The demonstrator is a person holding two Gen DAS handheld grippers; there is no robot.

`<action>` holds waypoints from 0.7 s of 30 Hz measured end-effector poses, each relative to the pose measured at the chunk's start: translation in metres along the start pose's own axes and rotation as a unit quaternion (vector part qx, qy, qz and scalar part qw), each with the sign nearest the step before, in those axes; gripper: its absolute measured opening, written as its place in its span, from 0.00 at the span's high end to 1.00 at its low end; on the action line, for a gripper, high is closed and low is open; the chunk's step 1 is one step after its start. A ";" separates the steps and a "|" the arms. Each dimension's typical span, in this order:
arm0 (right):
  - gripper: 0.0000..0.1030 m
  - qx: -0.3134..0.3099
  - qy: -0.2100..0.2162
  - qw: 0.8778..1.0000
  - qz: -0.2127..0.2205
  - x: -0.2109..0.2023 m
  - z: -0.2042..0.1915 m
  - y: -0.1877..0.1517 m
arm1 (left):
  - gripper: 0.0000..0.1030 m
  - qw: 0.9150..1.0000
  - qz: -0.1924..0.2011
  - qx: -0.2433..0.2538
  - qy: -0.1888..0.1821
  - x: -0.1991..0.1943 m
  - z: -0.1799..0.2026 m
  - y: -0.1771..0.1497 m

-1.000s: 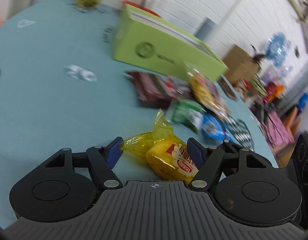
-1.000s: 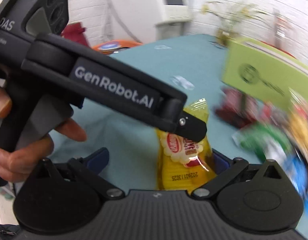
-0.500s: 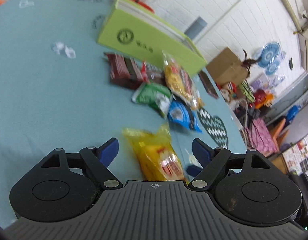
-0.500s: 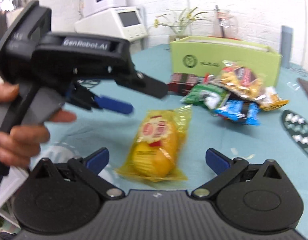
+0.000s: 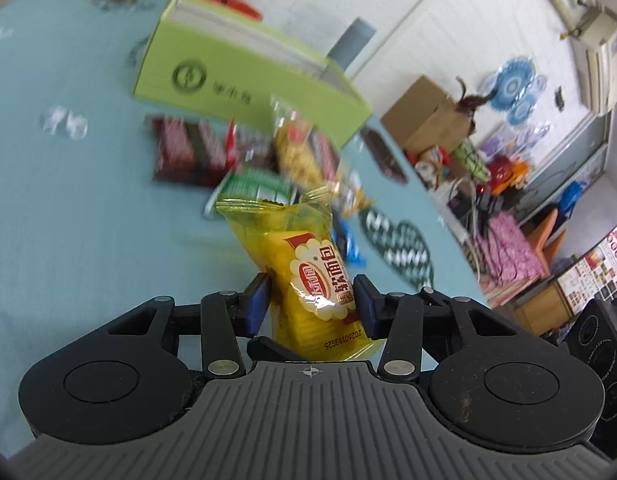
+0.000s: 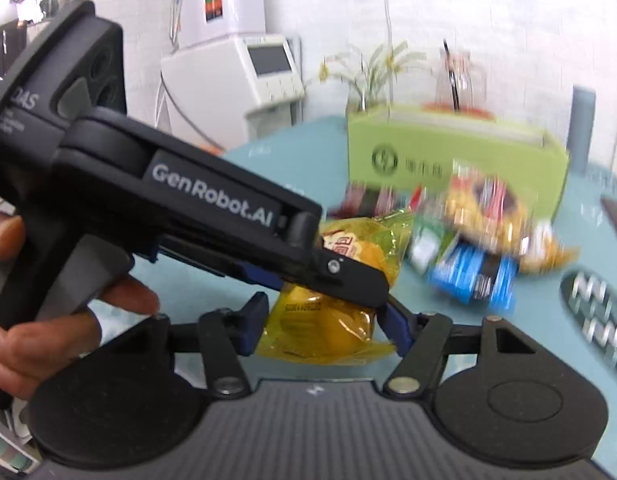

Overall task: Organize snacks
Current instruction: 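Carry the yellow bread packet into the box and release it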

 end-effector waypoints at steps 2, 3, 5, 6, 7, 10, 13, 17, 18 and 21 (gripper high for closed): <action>0.32 -0.010 0.000 1.000 0.016 0.006 0.010 0.021 | 0.75 1.000 0.013 -0.001 -0.011 0.000 0.002 0.026; 0.32 -0.012 0.001 1.000 0.025 0.010 0.015 0.033 | 0.75 1.000 0.021 0.001 -0.018 -0.001 0.002 0.040; 0.31 -0.020 0.003 0.999 0.043 0.018 0.026 0.058 | 0.75 0.999 0.038 0.008 -0.026 -0.002 0.002 0.070; 0.30 -0.026 0.001 0.998 0.051 0.023 0.031 0.071 | 0.75 0.998 0.046 0.011 -0.028 -0.001 0.002 0.086; 0.29 -0.032 0.000 0.998 0.057 0.030 0.035 0.083 | 0.75 0.998 0.056 0.018 -0.026 0.000 0.002 0.102; 0.28 -0.049 0.000 0.997 0.067 0.057 0.048 0.114 | 0.75 0.996 0.078 0.043 0.001 0.008 -0.003 0.146; 0.26 -0.042 0.005 0.997 0.063 0.094 0.068 0.144 | 0.75 0.995 0.084 0.052 0.025 0.030 -0.018 0.189; 0.26 -0.023 0.028 0.999 0.039 0.148 0.097 0.176 | 0.75 0.994 0.081 0.047 0.053 0.059 -0.046 0.243; 0.26 -0.018 0.032 0.999 0.030 0.162 0.102 0.183 | 0.75 0.995 0.076 0.044 0.056 0.067 -0.053 0.254; 0.25 -0.001 0.047 0.999 0.001 0.195 0.120 0.195 | 0.75 0.996 0.057 0.032 0.059 0.090 -0.073 0.275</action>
Point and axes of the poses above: each gripper's, at about its wrist camera, not at the fingertips, and x roughly the way its jaws point, z to its right, y to its top, the point moved 10 cm from there along x, roughly the way its jaws point, and after that the axes turned 3 degrees about -z, right-handed, at the moved point
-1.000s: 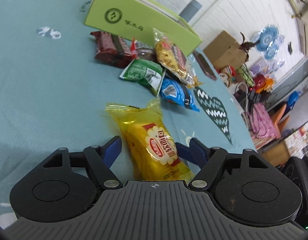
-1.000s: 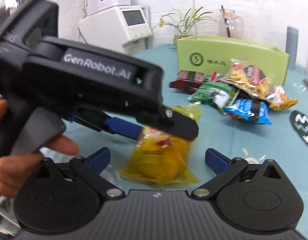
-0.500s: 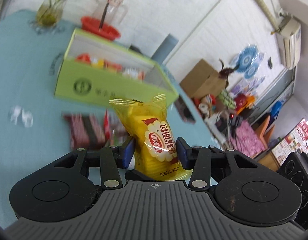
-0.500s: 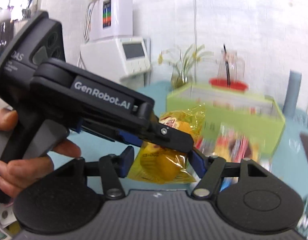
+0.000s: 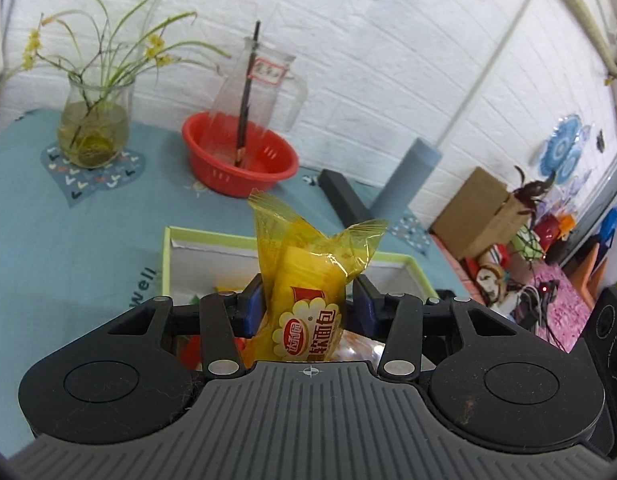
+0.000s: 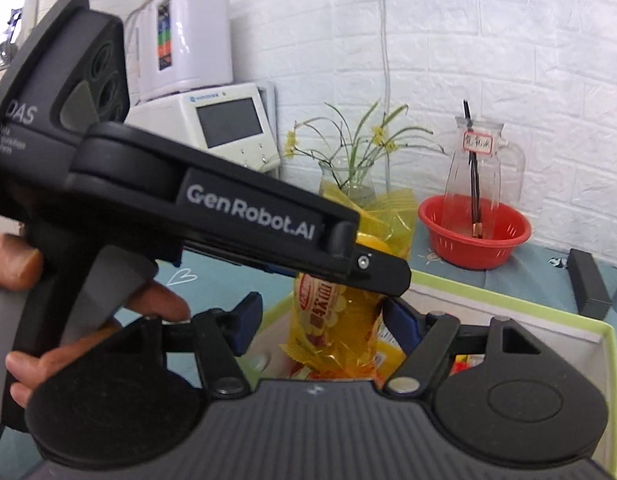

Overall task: Organize snacks
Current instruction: 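Carry the yellow bread packet into the box and release it, then grasp the clear Danco Galette cracker bag with the left tool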

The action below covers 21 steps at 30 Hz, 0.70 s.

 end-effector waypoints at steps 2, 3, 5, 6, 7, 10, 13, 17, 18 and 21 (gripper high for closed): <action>0.19 0.022 0.007 1.000 -0.021 0.018 0.011 -0.001 | 0.72 1.000 -0.012 -0.006 0.006 0.014 -0.011 0.001; 0.16 0.033 0.007 0.999 -0.028 0.023 0.016 -0.005 | 0.62 1.000 -0.011 -0.007 0.011 0.016 -0.015 0.000; 0.00 0.052 0.002 0.999 -0.014 0.020 0.022 -0.012 | 0.42 1.000 0.015 -0.005 0.023 0.009 -0.020 0.001; 0.01 0.062 0.001 0.998 -0.002 0.013 0.025 -0.012 | 0.32 0.999 0.036 -0.001 0.032 0.000 -0.020 0.002; 0.01 0.073 0.001 0.997 0.011 0.004 0.029 -0.013 | 0.29 0.997 0.059 0.003 0.038 -0.011 -0.018 0.004; 0.00 0.075 -0.019 0.996 0.041 -0.036 0.034 -0.018 | 0.25 0.996 0.085 0.017 0.028 -0.038 -0.005 -0.002; 0.00 0.074 -0.048 0.995 0.055 -0.075 0.039 -0.036 | 0.20 0.996 0.086 0.032 0.016 -0.058 0.013 -0.022; 0.00 0.099 -0.074 0.991 0.043 -0.116 0.045 -0.089 | 0.18 0.997 0.057 0.040 -0.011 -0.064 0.037 -0.071; 0.00 0.112 -0.080 0.990 0.038 -0.126 0.045 -0.108 | 0.18 0.998 0.044 0.041 -0.016 -0.062 0.041 -0.086; 0.00 0.145 -0.088 0.985 0.019 -0.138 0.042 -0.156 | 0.18 0.999 0.004 0.046 -0.022 -0.049 0.050 -0.125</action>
Point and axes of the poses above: each gripper's, at about its wrist camera, not at the fingertips, and x roughly the way its jaws point, z to its right, y to its top, the point moved 10 cm from there along x, roughly the way its jaws point, and after that the axes turned 3 degrees about -z, right-handed, at the moved point
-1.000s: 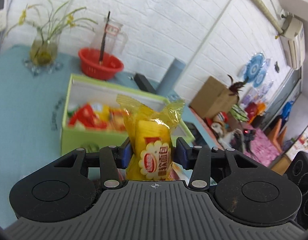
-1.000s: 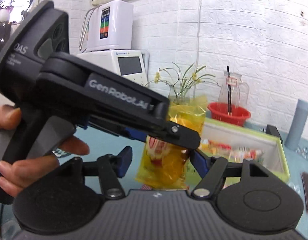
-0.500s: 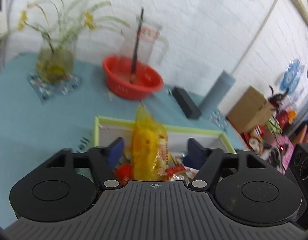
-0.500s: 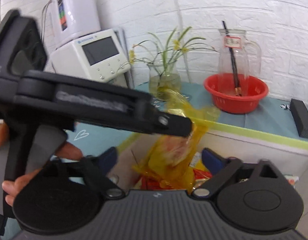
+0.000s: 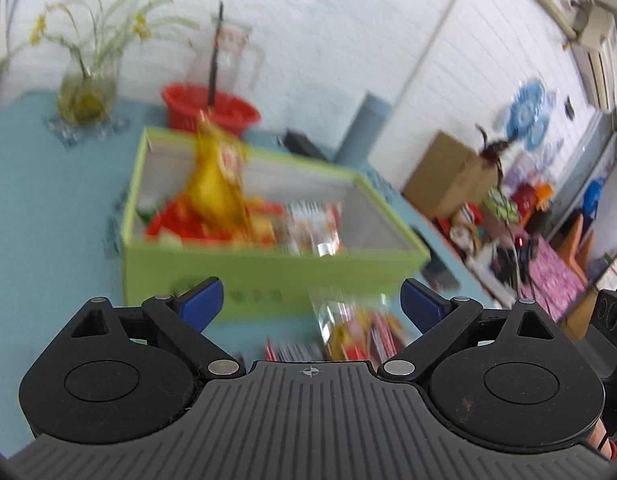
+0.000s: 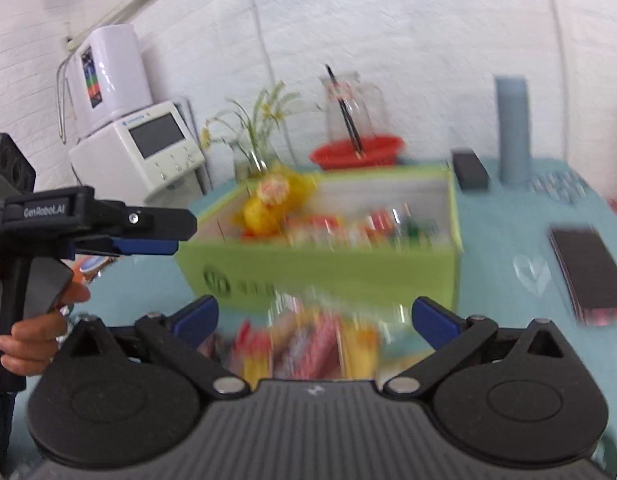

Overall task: Organize snacks
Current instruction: 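Grasp the clear Danco Galette cracker bag with the left tool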

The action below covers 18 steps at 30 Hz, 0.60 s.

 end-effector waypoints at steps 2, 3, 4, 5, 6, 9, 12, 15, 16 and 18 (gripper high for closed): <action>0.00 0.009 -0.003 1.000 -0.012 -0.006 0.001 -0.021 | 0.18 1.000 -0.024 0.006 0.003 0.011 0.007 -0.018; 0.00 0.005 0.001 1.000 -0.014 -0.007 -0.002 -0.025 | 0.18 0.999 -0.032 0.009 0.005 0.016 0.009 -0.022; 0.00 -0.002 0.007 1.000 -0.013 -0.008 -0.006 -0.027 | 0.18 0.999 -0.037 0.011 0.008 0.020 0.011 -0.024; 0.00 -0.009 0.014 1.000 -0.010 -0.008 -0.009 -0.026 | 0.18 0.999 -0.041 0.010 0.011 0.024 0.012 -0.023; 0.00 -0.015 0.020 1.000 -0.009 -0.005 -0.011 -0.023 | 0.18 0.999 -0.044 0.010 0.010 0.029 0.015 -0.022; 0.00 -0.029 0.014 0.999 -0.011 0.009 -0.008 -0.016 | 0.18 0.998 -0.055 0.011 0.005 0.043 0.019 -0.019; 0.00 -0.030 0.007 0.999 -0.025 0.027 -0.003 -0.014 | 0.23 0.997 -0.075 0.014 0.014 0.064 0.019 -0.024; 0.00 -0.038 0.012 0.999 -0.034 0.035 -0.008 -0.015 | 0.35 0.996 -0.084 0.025 0.010 0.074 0.021 -0.035; 0.01 -0.039 0.013 0.999 -0.036 0.034 -0.012 -0.015 | 0.39 0.996 -0.080 0.029 0.008 0.073 0.024 -0.035; 0.01 -0.045 0.019 0.998 -0.036 0.031 -0.019 -0.014 | 0.60 0.997 -0.077 0.027 -0.007 0.068 0.032 -0.035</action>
Point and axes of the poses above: each gripper's, at about its wrist camera, not at the fingertips, and x roughly the way its jaws point, z to its right, y to its top, the point moved 10 cm from there along x, roughly the way its jaws point, and after that the axes turned 3 degrees about -z, right-handed, at the moved point
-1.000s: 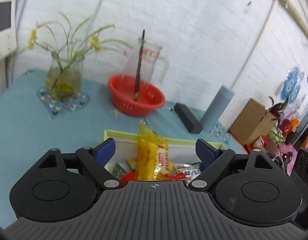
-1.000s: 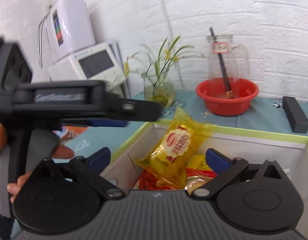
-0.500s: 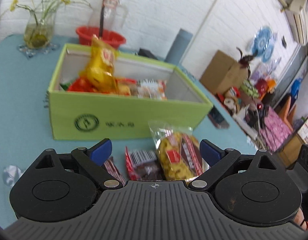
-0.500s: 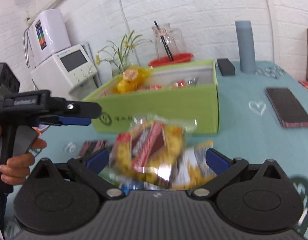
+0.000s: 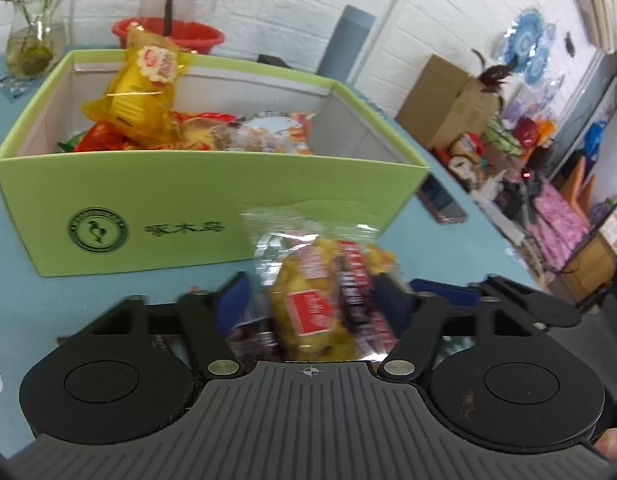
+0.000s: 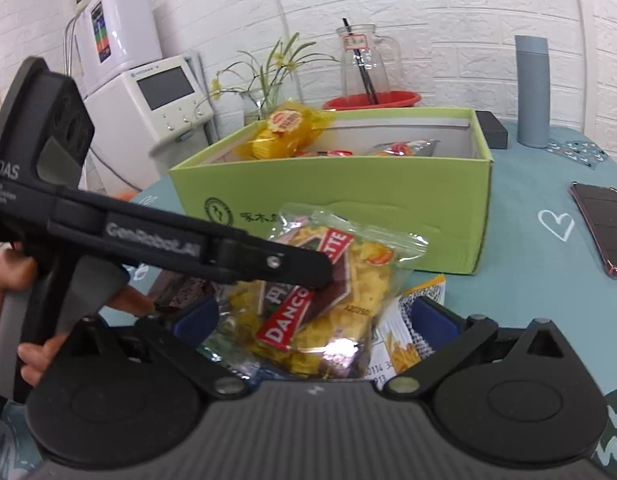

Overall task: Organize snacks
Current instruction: 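Grasp the clear Danco Galette cracker bag with the left tool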

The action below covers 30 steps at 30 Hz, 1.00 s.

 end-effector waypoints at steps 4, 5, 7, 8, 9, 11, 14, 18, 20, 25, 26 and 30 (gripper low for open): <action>0.01 -0.017 0.009 1.000 0.006 -0.007 -0.020 0.005 | 0.59 1.000 -0.001 0.006 0.013 -0.010 0.009 -0.005; 0.01 -0.022 0.011 1.000 0.005 -0.006 -0.025 0.005 | 0.59 1.000 0.001 0.005 0.018 -0.013 0.009 -0.007; 0.01 -0.013 0.016 1.000 0.001 -0.006 -0.030 0.003 | 0.59 1.000 0.002 0.000 0.029 -0.020 0.007 -0.012; 0.01 -0.008 0.021 1.000 0.001 -0.010 -0.035 0.002 | 0.59 1.000 0.000 -0.011 0.027 -0.025 0.004 -0.016; 0.01 -0.008 0.024 1.000 0.001 -0.014 -0.041 0.000 | 0.59 0.999 0.001 -0.023 0.022 -0.031 0.003 -0.020; 0.01 -0.015 0.031 0.999 0.004 -0.026 -0.056 -0.004 | 0.59 0.999 0.008 -0.037 0.016 -0.046 0.002 -0.028; 0.01 -0.025 0.044 0.999 0.006 -0.043 -0.084 -0.017 | 0.59 0.998 0.016 -0.062 0.020 -0.074 0.000 -0.047; 0.01 -0.030 0.063 0.998 -0.005 -0.057 -0.121 -0.047 | 0.58 0.996 0.014 -0.077 0.048 -0.105 -0.004 -0.088; 0.01 -0.026 0.074 0.997 -0.013 -0.059 -0.133 -0.064 | 0.54 0.994 0.007 -0.092 0.053 -0.112 -0.010 -0.107; 0.01 -0.043 0.013 0.999 -0.028 -0.062 -0.130 -0.091 | 0.32 0.990 0.012 -0.132 0.049 -0.125 -0.030 -0.129; 0.00 -0.040 0.008 0.999 -0.029 -0.066 -0.128 -0.096 | 0.26 0.989 0.028 -0.136 0.052 -0.132 -0.034 -0.129; 0.00 -0.005 0.022 0.999 -0.037 -0.067 -0.128 -0.113 | 0.24 0.986 0.042 -0.147 0.059 -0.140 -0.045 -0.133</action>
Point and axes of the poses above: each gripper's, at about its wrist camera, not at the fingertips, and x roughly the way its jaws point, z to its right, y to its top, the point moved 10 cm from there along x, roughly the way its jaws point, and after that the axes turned 3 degrees about -z, right-handed, at the moved point
